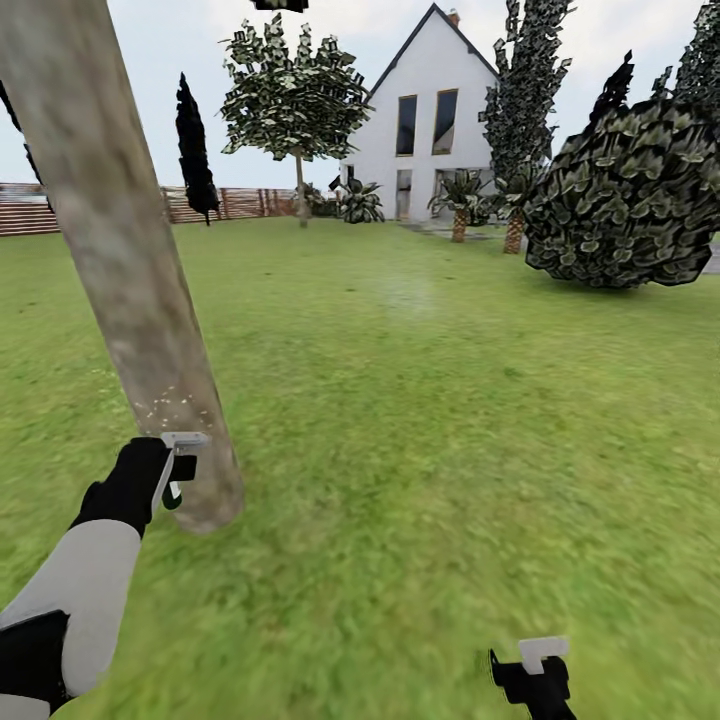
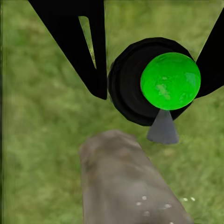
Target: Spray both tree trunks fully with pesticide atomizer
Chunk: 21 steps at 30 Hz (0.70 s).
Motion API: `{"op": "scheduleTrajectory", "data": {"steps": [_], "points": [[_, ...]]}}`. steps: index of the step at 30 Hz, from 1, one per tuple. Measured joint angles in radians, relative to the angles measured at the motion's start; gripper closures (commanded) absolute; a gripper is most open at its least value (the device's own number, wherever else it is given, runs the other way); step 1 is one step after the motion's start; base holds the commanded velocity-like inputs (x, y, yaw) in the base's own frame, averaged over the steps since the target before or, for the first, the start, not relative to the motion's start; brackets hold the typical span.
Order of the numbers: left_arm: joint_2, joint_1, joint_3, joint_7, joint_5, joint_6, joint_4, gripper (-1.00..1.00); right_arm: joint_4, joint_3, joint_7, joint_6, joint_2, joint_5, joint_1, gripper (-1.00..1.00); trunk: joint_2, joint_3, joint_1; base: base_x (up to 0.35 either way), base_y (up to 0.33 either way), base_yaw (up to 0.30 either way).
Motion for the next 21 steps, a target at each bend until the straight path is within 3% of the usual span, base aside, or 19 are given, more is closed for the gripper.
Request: {"op": "scheduleTrajectory", "data": {"steps": [5,15,21], "points": [[-0.001,0.0,-0.001,0.001,0.0,0.0,0.0,1.0,0.0,0.0,0.0,0.0,0.0,0.0,0.0,-1.0,0.0,0.0,0.0,0.097,-0.274,0.092],[-0.002,0.0,-0.002,0.006,0.0,-0.001,0.001,1.0,0.0,0.0,0.0,0.0,0.0,0.0,0.0,-1.0,0.0,0.0,0.0,0.22,-0.206,0.272],[-0.003,0.0,-0.002,0.006,-0.001,-0.001,0.001,1.0,0.0,0.0,-0.001,0.0,0.0,0.0,0.0,-1.0,0.0,0.0,0.0,0.235,-0.191,0.046]]}}
